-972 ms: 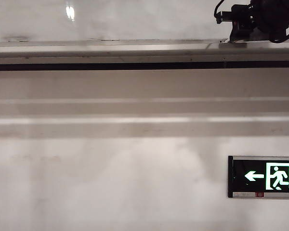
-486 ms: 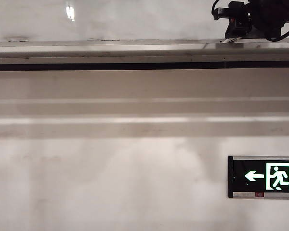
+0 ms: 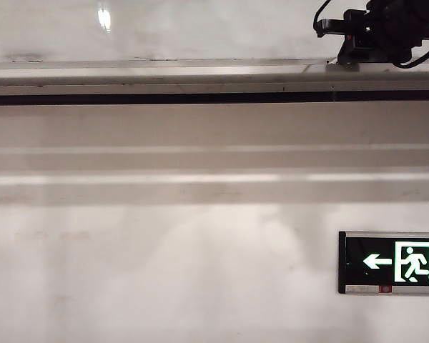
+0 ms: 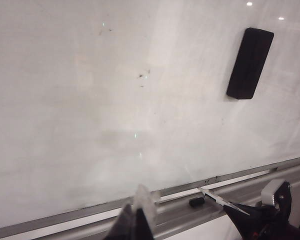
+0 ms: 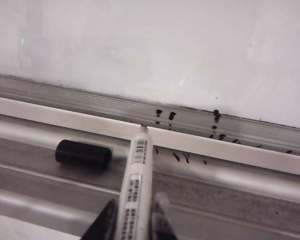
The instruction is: Take a marker from the whiteboard tray, write "Hi!" on the whiteboard, and then put the marker back vertically into the whiteboard tray.
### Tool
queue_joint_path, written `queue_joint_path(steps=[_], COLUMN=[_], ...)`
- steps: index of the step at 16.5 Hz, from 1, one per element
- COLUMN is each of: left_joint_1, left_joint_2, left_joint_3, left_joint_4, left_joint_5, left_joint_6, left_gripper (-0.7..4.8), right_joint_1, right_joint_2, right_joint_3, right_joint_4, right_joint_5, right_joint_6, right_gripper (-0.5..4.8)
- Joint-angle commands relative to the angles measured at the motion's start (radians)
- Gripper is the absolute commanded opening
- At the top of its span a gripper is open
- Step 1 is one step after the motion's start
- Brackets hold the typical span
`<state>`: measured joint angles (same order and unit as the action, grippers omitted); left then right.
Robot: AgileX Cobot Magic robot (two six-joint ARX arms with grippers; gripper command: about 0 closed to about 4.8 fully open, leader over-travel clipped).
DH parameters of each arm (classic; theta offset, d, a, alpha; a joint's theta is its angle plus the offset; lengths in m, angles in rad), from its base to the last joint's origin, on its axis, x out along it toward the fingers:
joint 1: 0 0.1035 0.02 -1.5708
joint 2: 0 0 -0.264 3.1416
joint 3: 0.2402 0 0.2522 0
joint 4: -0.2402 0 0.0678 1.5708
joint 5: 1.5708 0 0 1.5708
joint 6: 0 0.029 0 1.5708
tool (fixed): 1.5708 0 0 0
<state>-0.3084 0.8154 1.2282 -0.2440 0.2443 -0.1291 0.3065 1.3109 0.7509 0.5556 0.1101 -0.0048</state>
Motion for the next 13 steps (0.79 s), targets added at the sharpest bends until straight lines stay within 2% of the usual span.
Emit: queue_joint_path(steps=[1, 4, 8, 13], left_joint_1=[0.0, 0.0, 0.0, 0.0], left_joint_2=[-0.002, -0.002, -0.002, -0.002], left_joint_3=[0.003, 0.003, 0.003, 0.003], left_joint_4=[0.014, 0.014, 0.015, 0.015], left_joint_5=[0.004, 0.004, 0.004, 0.003], left_joint_6=[-0.003, -0.003, -0.003, -0.003], left_gripper=[-0.05, -0.05, -0.05, -0.05], right_joint_1=[0.0, 0.001, 0.001, 0.011], right_joint_2=[-0.002, -0.019, -0.11, -0.279], right_joint_3=[0.004, 0.004, 0.005, 0.016], right_joint_4=[0.025, 0.013, -0.135, -0.271], right_joint_5=[0.002, 0.0, -0.005, -0.092], right_joint_6=[0.004, 0.004, 0.005, 0.005], right_gripper=[0.24, 0.2, 0.21, 0.2])
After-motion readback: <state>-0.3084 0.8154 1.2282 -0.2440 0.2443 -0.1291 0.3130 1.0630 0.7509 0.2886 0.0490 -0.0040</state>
